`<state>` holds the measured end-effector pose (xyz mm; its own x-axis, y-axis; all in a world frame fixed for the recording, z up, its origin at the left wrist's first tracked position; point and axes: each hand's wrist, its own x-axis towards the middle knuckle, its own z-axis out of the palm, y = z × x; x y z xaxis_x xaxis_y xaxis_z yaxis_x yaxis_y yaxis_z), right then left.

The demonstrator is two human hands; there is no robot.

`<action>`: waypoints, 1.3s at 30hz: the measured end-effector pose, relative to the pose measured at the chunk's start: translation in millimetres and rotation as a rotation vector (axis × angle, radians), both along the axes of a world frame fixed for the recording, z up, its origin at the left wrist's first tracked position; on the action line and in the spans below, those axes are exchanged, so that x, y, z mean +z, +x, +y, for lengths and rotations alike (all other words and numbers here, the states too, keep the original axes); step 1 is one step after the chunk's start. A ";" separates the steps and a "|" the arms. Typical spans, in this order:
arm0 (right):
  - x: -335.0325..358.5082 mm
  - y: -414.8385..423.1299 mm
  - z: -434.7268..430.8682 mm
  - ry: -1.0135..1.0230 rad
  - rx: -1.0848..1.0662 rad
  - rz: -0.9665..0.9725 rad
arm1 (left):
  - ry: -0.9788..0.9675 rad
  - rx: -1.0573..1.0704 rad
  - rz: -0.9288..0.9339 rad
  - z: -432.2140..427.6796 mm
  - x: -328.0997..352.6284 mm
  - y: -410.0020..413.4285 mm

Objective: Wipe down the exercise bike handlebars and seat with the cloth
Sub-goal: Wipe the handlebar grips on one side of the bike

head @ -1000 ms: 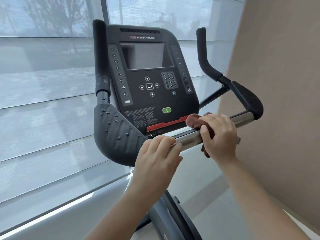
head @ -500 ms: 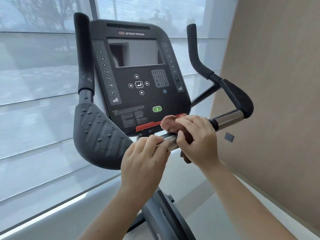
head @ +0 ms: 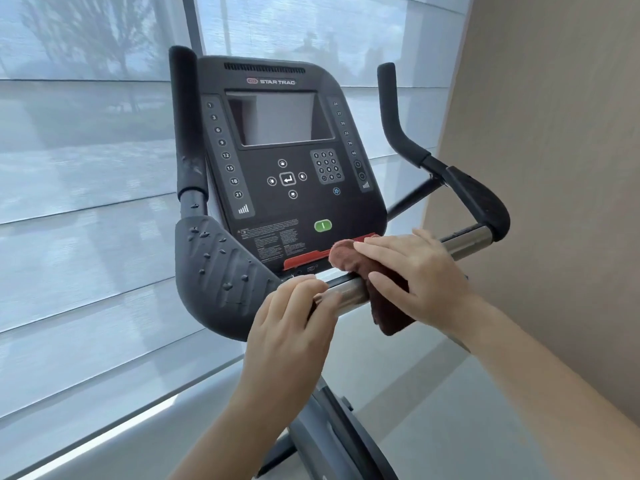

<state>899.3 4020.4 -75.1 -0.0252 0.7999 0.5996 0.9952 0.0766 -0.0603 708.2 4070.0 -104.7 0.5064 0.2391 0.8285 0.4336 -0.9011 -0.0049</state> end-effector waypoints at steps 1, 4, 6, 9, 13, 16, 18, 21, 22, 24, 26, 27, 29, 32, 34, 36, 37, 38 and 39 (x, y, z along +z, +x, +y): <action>2.5 4.9 1.3 -0.014 0.015 -0.031 | 0.008 0.000 -0.013 1.5 -0.4 -3.2; -2.3 -5.2 10.3 0.033 0.020 0.021 | 0.009 -0.012 -0.017 5.0 -5.1 -13.7; -10.0 -22.7 14.2 0.106 0.068 0.045 | -0.007 -0.038 -0.006 7.0 -8.0 -21.4; -4.3 -35.1 15.9 0.042 0.181 0.010 | -0.016 -0.067 0.041 9.9 -10.1 -30.3; 25.2 -27.7 30.0 -0.393 0.163 -0.113 | -0.064 -0.088 0.050 13.3 -8.3 -34.1; 19.1 -25.5 26.7 -0.306 0.205 -0.075 | -0.038 -0.068 0.038 12.8 -9.6 -32.3; 16.8 -14.9 20.3 -0.297 0.180 -0.055 | -0.030 -0.042 0.040 11.0 -10.0 -31.3; 19.6 -4.3 15.7 -0.272 0.096 -0.065 | -0.042 -0.031 0.033 10.9 -10.0 -32.0; 17.7 -10.1 16.4 -0.239 0.097 -0.072 | -0.061 -0.023 0.020 10.8 -9.7 -32.7; 9.8 -31.1 20.4 -0.157 0.154 -0.124 | -0.091 -0.018 0.000 10.1 -9.6 -33.0; 4.5 -44.5 24.3 -0.127 0.209 -0.160 | -0.102 -0.024 -0.001 9.4 -8.8 -33.1; 5.5 -43.6 24.7 -0.146 0.219 -0.165 | -0.109 -0.029 0.011 9.0 -7.6 -34.0; 11.5 -29.1 21.9 -0.216 0.196 -0.152 | -0.113 -0.037 0.033 9.6 -5.3 -36.0; 14.9 -4.4 14.0 -0.246 0.102 -0.106 | -0.138 -0.056 0.029 8.9 -3.9 -37.4; 11.8 -8.4 13.4 -0.185 0.099 -0.109 | -0.137 -0.060 0.006 8.7 -3.9 -36.3; 5.2 -27.5 17.6 -0.136 0.155 -0.158 | -0.132 -0.068 -0.006 8.4 -4.7 -35.8; 2.4 -37.3 20.1 -0.124 0.185 -0.182 | -0.130 -0.075 -0.009 8.5 -4.7 -35.5; 1.3 -42.9 22.3 -0.125 0.211 -0.201 | -0.127 -0.081 -0.011 8.8 -4.5 -35.5; 2.4 -43.5 23.2 -0.140 0.231 -0.208 | -0.125 -0.087 -0.009 9.1 -4.2 -35.3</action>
